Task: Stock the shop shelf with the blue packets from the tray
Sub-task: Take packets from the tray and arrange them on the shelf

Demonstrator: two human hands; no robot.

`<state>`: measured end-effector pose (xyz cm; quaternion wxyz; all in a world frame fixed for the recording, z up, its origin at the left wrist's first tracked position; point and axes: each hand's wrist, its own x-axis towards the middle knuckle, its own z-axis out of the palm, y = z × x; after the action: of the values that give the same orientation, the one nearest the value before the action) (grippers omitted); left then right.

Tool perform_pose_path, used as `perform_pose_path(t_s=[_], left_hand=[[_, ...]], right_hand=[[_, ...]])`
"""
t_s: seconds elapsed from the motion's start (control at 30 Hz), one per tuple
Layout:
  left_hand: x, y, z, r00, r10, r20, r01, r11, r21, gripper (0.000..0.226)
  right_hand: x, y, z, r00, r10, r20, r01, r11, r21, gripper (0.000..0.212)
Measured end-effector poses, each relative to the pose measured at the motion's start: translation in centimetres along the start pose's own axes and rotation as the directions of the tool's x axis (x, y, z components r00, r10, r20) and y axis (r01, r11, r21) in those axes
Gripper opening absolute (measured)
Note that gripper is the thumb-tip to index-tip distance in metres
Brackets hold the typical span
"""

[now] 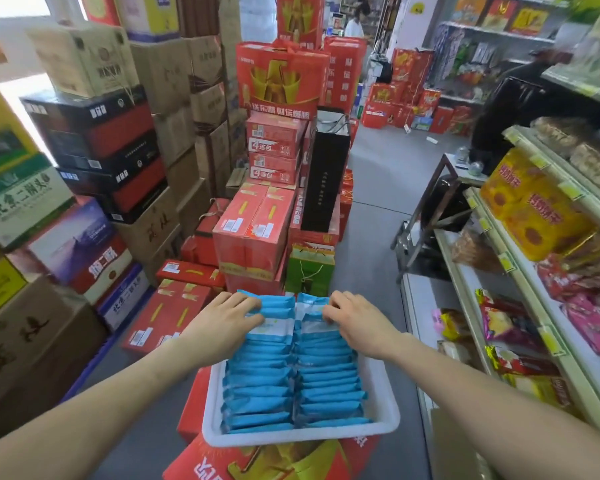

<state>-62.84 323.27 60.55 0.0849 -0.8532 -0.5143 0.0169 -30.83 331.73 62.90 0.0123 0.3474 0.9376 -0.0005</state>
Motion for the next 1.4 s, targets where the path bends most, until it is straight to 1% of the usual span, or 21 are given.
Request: perform_pose_path(t_s=[0.07, 0.2, 0.27, 0.33, 0.4, 0.5, 0.57, 0.63, 0.7, 0.77, 0.87, 0.93, 1.0, 1.17, 1.23, 1.3, 1.4], left_hand=[[0.5, -0.2, -0.2, 1.0, -0.008, 0.002, 0.008, 0.999, -0.051, 0.029], [2.1, -0.4, -1.0, 0.999, 0.04, 0.033, -0.032, 0.98, -0.196, 0.022], [2.8, -0.4, -0.9, 0.989, 0.116, 0.089, -0.091, 0.965, -0.246, 0.022], [3.3, -0.4, -0.5, 0.976, 0.17, 0.135, -0.13, 0.956, -0.263, 0.03], [3.6, -0.7, -0.5, 0.973, 0.169, 0.159, -0.118, 0.95, -0.289, 0.035], [4.6, -1.3, -2.0, 0.969, 0.163, 0.187, -0.071, 0.905, -0.42, 0.035], [6.0, -1.6, -4.6, 0.974, 0.152, 0.166, -0.046, 0.857, -0.513, 0.034], [8.4, -1.3, -8.1, 0.978, 0.17, 0.118, -0.073, 0.817, -0.572, 0.031], [11.5, -0.6, -11.9, 0.975, 0.212, 0.071, -0.126, 0.783, -0.609, 0.028], [15.4, 0.8, -15.9, 0.965, 0.262, 0.009, -0.198, 0.75, -0.631, 0.031], [21.6, 4.2, -22.2, 0.931, 0.349, -0.102, -0.333, 0.706, -0.625, 0.037], [25.5, 7.5, -26.7, 0.906, 0.394, -0.153, -0.398, 0.673, -0.624, 0.039], [29.0, 11.4, -31.1, 0.869, 0.452, -0.201, -0.472, 0.638, -0.608, 0.04], [36.0, 23.2, -41.3, 0.734, 0.602, -0.314, -0.658, 0.517, -0.547, 0.042], [37.9, 28.4, -44.7, 0.681, 0.641, -0.354, -0.703, 0.439, -0.559, 0.042], [39.2, 33.6, -47.6, 0.62, 0.684, -0.384, -0.74, 0.349, -0.574, 0.04], [40.4, 40.9, -51.4, 0.534, 0.736, -0.415, -0.791, 0.262, -0.553, 0.038]], right_hand=[[0.0, 0.2, -0.1, 0.999, -0.004, 0.032, 0.004, 1.0, 0.027, 0.019], [0.5, 0.6, -0.3, 0.992, -0.023, 0.128, 0.02, 1.0, 0.023, 0.033], [0.5, 1.1, -0.4, 0.989, -0.032, 0.141, 0.022, 0.997, 0.072, 0.038], [0.3, 1.7, -0.5, 0.986, -0.035, 0.164, 0.008, 0.987, 0.162, 0.042], [-0.2, 2.4, -1.1, 0.99, -0.027, 0.141, -0.008, 0.971, 0.237, 0.039], [-1.5, 3.7, -3.4, 0.998, 0.009, 0.068, -0.029, 0.954, 0.299, 0.036], [-2.7, 4.6, -6.3, 0.998, 0.052, 0.036, -0.061, 0.94, 0.335, 0.039], [-4.4, 5.8, -9.7, 0.995, 0.098, 0.011, -0.096, 0.932, 0.349, 0.04], [-6.6, 7.2, -13.5, 0.99, 0.14, -0.009, -0.128, 0.931, 0.342, 0.039], [-9.5, 8.9, -17.4, 0.981, 0.188, -0.046, -0.162, 0.927, 0.337, 0.037], [-15.1, 11.3, -23.3, 0.96, 0.269, -0.082, -0.235, 0.927, 0.293, 0.038], [-19.9, 12.8, -27.2, 0.929, 0.357, -0.098, -0.321, 0.909, 0.266, 0.041], [-25.4, 13.9, -31.2, 0.893, 0.436, -0.112, -0.392, 0.876, 0.281, 0.042], [-39.9, 15.1, -39.9, 0.781, 0.599, -0.174, -0.542, 0.79, 0.287, 0.041], [-46.0, 15.1, -42.7, 0.712, 0.671, -0.205, -0.614, 0.737, 0.281, 0.043], [-52.1, 14.9, -44.9, 0.625, 0.742, -0.244, -0.683, 0.67, 0.289, 0.046], [-60.6, 14.6, -47.0, 0.492, 0.817, -0.302, -0.747, 0.574, 0.337, 0.047]])
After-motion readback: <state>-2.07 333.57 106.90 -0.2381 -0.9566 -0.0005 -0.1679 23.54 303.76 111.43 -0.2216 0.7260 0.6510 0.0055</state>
